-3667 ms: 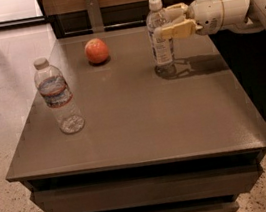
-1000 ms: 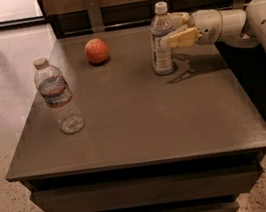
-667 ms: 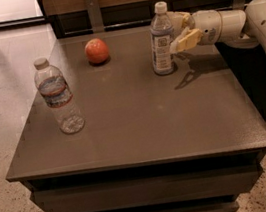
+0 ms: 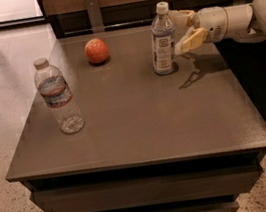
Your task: Place blue plastic bottle upright
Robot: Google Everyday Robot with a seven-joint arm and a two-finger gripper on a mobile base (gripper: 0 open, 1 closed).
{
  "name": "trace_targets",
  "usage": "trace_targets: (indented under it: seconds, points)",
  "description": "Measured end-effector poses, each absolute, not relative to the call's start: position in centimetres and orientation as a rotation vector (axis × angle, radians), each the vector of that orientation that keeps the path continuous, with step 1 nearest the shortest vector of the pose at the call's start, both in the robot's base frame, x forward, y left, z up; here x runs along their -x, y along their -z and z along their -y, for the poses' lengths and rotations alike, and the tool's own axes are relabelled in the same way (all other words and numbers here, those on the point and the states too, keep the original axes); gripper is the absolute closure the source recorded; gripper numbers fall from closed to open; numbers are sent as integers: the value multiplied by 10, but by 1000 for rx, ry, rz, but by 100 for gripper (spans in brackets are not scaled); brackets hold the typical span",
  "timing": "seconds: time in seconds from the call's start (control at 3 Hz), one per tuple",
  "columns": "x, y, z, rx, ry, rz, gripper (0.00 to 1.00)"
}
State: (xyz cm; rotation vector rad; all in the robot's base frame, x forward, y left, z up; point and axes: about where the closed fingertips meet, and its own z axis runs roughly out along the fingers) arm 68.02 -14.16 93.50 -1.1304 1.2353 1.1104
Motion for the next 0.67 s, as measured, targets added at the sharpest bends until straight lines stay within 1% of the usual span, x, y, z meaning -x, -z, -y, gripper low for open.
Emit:
trace_targets:
  seconds: [0.33,0.67]
  points:
    - [-680,-928,154,1166,-1060,-1294,0]
    - [-680,-928,155,1169,-1056,-1299,0]
